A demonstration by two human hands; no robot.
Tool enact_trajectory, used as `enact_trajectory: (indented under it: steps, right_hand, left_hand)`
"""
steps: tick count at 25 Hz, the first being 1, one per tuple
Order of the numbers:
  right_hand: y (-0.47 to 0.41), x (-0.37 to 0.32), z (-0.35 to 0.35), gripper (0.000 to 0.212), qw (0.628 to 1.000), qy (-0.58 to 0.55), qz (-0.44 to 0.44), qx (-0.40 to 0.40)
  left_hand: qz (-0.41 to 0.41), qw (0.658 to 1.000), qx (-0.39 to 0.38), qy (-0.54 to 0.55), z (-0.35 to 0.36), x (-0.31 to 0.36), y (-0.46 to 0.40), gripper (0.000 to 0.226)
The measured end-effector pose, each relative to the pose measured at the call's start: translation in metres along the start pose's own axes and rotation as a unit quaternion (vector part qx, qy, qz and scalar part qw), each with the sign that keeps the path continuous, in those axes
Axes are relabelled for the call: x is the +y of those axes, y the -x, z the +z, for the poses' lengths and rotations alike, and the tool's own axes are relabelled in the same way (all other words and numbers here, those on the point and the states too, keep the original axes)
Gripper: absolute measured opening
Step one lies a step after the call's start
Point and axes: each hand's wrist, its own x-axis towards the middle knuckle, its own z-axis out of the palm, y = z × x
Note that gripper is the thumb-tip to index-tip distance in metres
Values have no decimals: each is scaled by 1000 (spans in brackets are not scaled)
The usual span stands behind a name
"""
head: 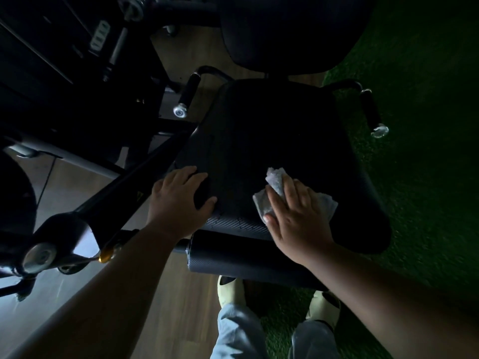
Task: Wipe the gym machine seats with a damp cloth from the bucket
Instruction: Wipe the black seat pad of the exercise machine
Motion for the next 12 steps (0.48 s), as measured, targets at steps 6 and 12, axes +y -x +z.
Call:
enact_trajectory:
  steps: [6,12]
  right_hand:
    - [-35,-50,-17,67,987,-137,-74,-41]
    - [-23,60,-40,47,945,-311,107,-8]
  left_hand:
    - [-52,996,19,67,-4,22,-5,49]
    - [115,992,29,29,4,105,0,54]
